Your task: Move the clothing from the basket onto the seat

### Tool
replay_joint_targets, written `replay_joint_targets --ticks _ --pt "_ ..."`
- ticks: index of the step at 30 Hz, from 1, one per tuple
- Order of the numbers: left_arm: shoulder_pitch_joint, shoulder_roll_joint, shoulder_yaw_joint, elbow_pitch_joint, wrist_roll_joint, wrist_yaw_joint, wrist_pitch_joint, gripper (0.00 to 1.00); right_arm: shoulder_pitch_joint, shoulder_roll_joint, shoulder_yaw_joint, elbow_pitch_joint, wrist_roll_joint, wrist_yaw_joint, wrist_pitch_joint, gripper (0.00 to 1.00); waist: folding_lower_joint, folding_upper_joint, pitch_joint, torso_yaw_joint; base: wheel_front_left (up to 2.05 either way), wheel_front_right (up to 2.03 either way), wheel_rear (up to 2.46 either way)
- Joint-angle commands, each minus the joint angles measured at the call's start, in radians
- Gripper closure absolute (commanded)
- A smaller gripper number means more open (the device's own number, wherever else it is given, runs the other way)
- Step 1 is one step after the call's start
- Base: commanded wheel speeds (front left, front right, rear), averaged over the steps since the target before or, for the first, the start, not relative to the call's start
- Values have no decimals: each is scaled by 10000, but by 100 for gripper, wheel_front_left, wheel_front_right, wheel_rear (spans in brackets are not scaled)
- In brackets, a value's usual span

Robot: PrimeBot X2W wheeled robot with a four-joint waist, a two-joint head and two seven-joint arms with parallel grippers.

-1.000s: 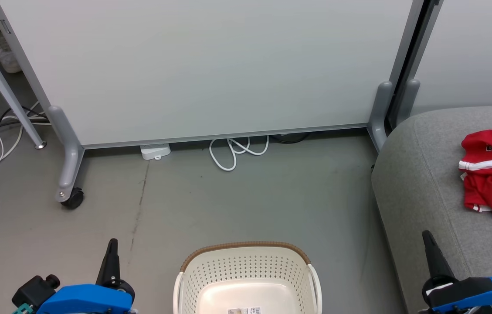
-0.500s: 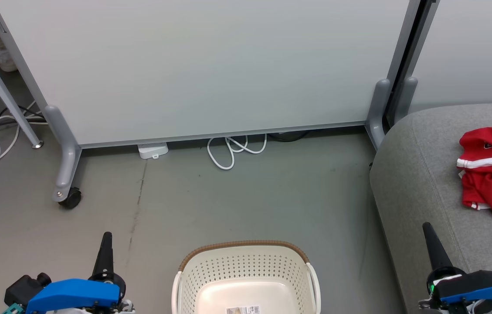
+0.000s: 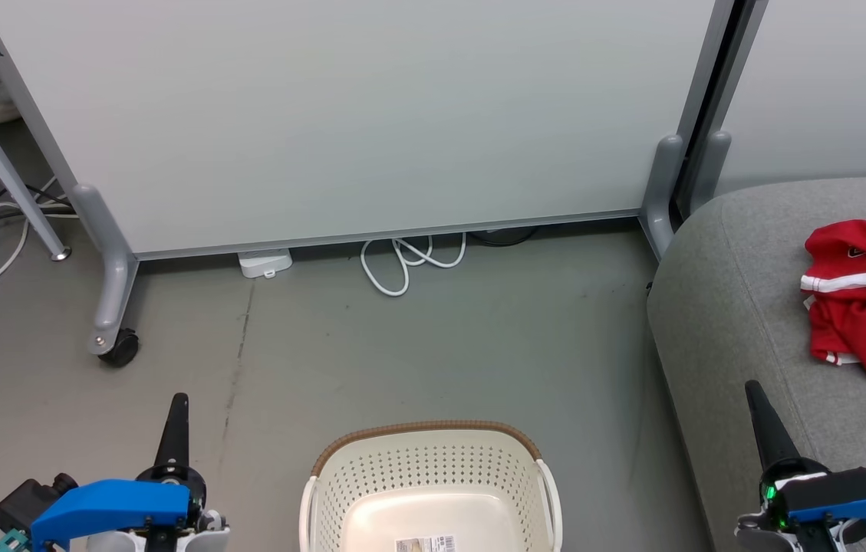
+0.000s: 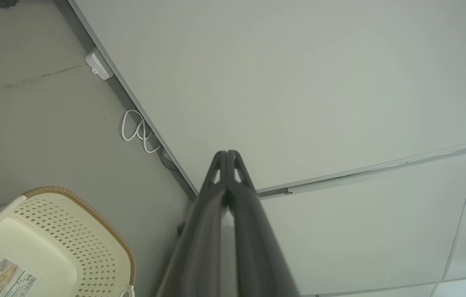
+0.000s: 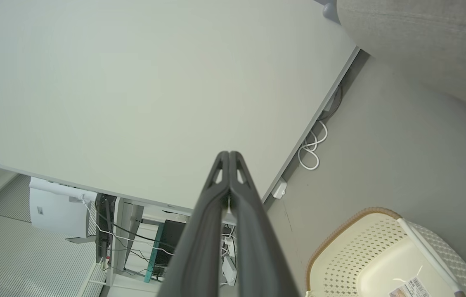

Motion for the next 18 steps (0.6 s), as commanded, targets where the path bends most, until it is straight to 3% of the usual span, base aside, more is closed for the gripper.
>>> replay_joint_targets --ticks 1,18 --pt "-239 21 89 -130 -172 -20 53 100 -215 -69 -16 -101 225 3 65 100 0 0 3 -4 0 0 0" --pt "-343 -35 394 -365 -1410 -24 434 100 -360 -76 -17 -111 1682 3 272 100 -1 0 64 -84 0 0 0"
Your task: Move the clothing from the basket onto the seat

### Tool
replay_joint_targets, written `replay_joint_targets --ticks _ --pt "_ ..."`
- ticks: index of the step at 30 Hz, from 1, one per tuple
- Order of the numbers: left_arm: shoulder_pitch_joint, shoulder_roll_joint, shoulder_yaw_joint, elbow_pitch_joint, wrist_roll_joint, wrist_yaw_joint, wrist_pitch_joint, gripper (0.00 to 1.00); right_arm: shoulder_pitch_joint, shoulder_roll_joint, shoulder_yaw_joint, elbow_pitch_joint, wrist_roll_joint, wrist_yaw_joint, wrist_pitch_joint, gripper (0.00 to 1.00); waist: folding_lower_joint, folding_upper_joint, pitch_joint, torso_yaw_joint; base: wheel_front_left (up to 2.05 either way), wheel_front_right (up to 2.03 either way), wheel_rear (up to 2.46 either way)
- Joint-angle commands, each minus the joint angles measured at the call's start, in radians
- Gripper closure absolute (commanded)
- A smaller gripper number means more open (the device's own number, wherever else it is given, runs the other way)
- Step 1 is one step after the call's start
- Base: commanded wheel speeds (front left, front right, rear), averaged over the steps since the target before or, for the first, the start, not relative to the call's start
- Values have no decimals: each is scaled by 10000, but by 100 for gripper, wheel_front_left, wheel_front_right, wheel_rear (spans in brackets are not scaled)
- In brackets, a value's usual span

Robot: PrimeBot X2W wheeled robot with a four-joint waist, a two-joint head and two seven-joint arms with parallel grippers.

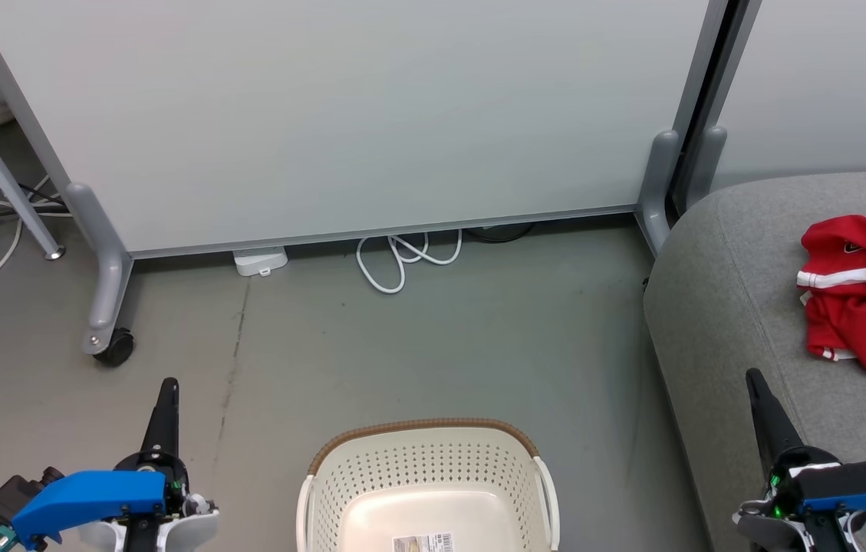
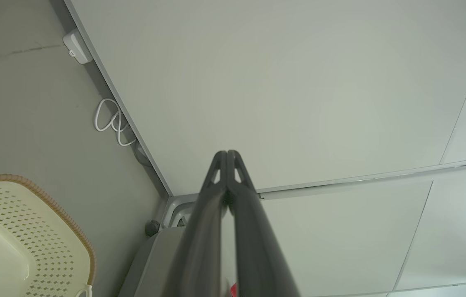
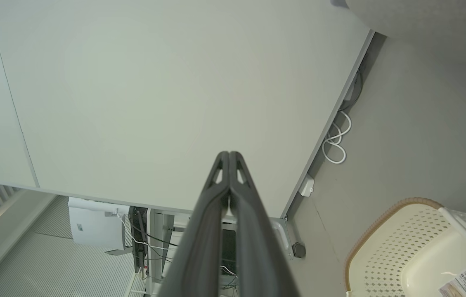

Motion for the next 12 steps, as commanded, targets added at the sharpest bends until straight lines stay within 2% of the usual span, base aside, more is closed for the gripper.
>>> replay_joint_targets --ticks 1,12 --pt "-193 3 99 -119 -223 -24 84 100 -186 -67 -14 -75 279 3 62 100 0 0 8 -10 0 0 0" --pt "-267 -33 282 -250 -939 -27 291 100 -261 -68 -15 -76 1132 4 189 100 -1 0 47 -62 0 0 0"
